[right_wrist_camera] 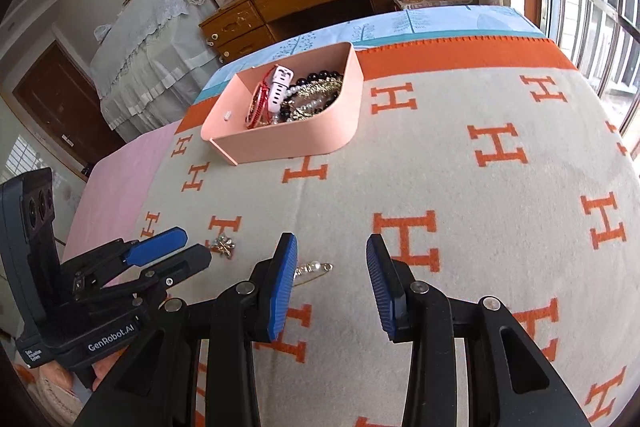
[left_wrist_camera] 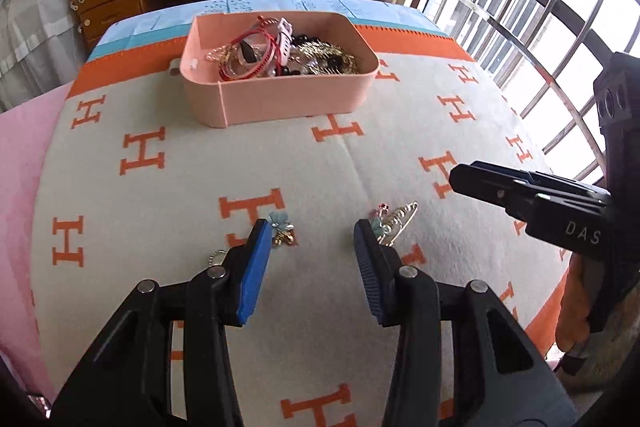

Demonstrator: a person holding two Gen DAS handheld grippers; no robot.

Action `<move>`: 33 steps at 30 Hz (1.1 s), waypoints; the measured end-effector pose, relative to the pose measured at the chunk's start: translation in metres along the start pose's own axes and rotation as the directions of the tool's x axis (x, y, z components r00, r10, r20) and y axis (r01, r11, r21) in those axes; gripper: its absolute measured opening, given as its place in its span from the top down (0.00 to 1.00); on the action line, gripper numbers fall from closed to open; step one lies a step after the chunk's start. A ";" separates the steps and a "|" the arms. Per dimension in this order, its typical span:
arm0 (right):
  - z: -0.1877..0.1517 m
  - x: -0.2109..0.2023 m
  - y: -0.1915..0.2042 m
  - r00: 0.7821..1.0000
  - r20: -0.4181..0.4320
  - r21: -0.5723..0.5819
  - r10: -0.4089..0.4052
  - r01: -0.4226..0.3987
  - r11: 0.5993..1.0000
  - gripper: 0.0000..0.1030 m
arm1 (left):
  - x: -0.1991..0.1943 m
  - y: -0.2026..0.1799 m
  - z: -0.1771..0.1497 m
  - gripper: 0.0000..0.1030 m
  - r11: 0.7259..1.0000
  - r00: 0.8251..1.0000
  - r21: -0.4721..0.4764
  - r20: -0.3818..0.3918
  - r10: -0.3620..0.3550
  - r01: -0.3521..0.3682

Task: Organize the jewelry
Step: 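Lower the right tool onto the pearl-beaded safety pin and close it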

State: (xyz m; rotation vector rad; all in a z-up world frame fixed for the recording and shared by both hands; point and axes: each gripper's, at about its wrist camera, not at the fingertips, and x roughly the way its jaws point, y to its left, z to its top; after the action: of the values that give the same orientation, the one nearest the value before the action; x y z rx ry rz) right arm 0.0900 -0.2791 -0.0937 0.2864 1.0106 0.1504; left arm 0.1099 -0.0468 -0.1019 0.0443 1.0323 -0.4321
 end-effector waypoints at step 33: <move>-0.016 0.054 0.032 0.997 -0.074 -0.162 0.029 -0.040 0.986 0.64 | 0.038 0.023 -0.001 0.62 0.997 0.998 -0.055 -0.004 0.057 -0.057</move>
State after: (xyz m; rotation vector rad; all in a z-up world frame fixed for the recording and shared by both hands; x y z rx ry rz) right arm 0.1054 -0.2325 -0.1357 0.1495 1.0577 0.2754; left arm 0.1339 -0.0381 -0.1383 0.0251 1.0429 -0.3521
